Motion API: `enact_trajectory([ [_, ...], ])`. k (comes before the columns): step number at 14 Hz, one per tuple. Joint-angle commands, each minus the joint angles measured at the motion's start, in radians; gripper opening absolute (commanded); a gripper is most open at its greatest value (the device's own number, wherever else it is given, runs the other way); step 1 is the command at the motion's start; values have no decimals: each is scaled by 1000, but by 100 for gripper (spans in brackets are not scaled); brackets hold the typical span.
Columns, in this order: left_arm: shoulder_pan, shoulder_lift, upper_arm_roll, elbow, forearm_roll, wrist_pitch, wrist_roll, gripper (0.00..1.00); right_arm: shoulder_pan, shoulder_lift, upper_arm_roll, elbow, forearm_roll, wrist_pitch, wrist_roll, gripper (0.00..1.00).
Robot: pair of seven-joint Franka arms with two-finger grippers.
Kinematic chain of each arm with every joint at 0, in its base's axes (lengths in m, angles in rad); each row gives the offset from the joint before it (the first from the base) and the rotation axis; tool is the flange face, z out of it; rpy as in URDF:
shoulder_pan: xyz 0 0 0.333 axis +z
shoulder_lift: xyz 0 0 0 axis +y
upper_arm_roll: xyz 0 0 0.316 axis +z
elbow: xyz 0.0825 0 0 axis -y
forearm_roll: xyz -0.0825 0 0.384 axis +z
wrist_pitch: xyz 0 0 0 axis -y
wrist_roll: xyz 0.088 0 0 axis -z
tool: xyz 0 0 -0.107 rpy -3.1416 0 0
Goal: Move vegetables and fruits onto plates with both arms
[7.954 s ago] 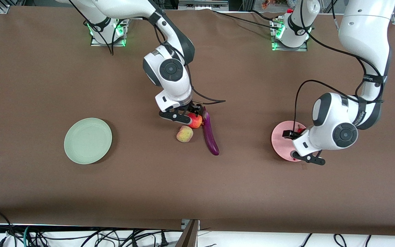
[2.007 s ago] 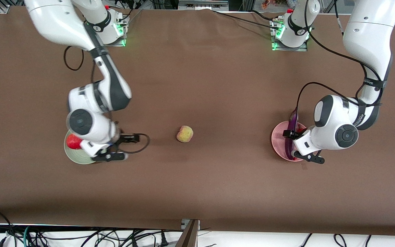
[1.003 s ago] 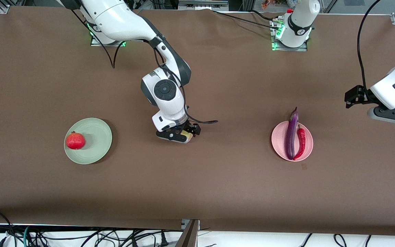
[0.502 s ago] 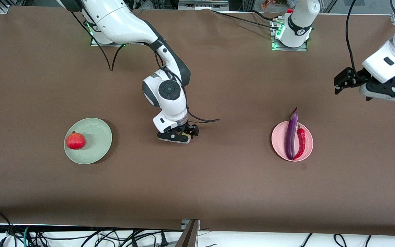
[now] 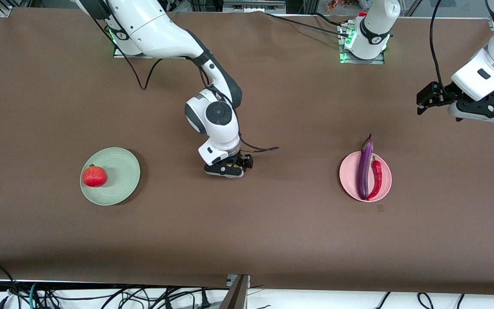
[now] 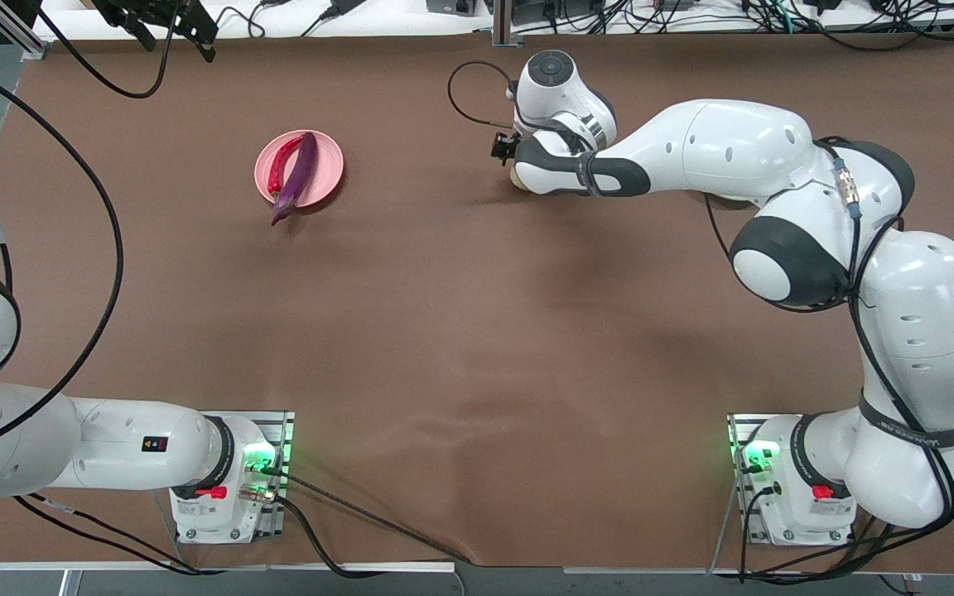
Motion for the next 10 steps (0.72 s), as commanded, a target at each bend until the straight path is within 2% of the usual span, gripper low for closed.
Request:
enact_trajectory([
  [1, -9, -8, 5, -7, -13, -15, -35, 100, 14, 18, -8, 24, -17, 9, 15, 100],
  [10, -17, 0, 3, 9, -13, -18, -36, 100, 14, 15, -13, 19, -19, 5, 1, 100],
])
